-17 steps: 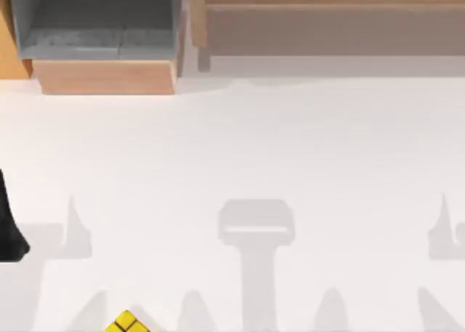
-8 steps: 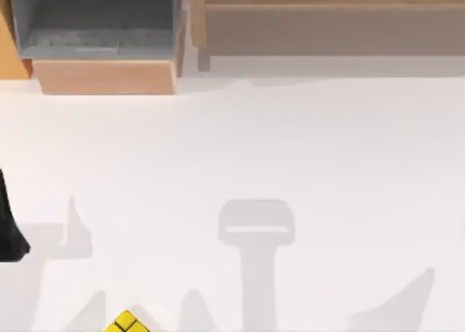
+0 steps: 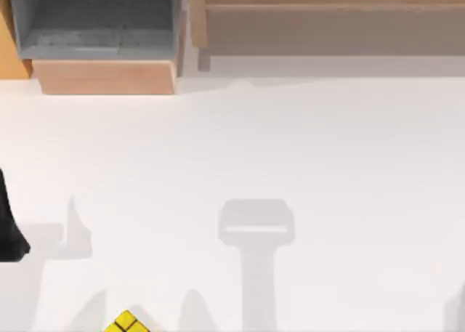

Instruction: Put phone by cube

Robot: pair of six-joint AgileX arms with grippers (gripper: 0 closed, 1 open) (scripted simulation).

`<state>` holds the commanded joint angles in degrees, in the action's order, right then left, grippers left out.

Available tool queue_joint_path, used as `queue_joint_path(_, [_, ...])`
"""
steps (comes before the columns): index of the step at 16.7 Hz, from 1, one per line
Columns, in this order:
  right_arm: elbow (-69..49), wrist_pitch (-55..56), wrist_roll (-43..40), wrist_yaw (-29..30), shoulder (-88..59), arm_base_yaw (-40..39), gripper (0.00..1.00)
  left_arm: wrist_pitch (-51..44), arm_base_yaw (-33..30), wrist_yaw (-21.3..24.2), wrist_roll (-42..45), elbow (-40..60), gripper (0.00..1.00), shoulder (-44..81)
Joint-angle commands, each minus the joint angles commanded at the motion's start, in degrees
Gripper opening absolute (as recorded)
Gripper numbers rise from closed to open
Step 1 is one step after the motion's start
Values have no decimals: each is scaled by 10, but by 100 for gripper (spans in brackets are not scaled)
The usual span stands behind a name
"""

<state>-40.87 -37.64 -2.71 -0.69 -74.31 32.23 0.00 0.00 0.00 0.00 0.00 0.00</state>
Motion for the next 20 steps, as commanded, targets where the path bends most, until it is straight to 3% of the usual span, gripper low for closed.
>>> queue_joint_path(5, [-86,-79,-5,0,-161,70,100,0,0,0,0,0,100,0])
queue_joint_path(11, [-100,-92,-5,0,-187,82,100,0,0,0,0,0,100,0])
queue_joint_path(20, [-55,7,-3,0,-241,80,100,0,0,0,0,0,100,0])
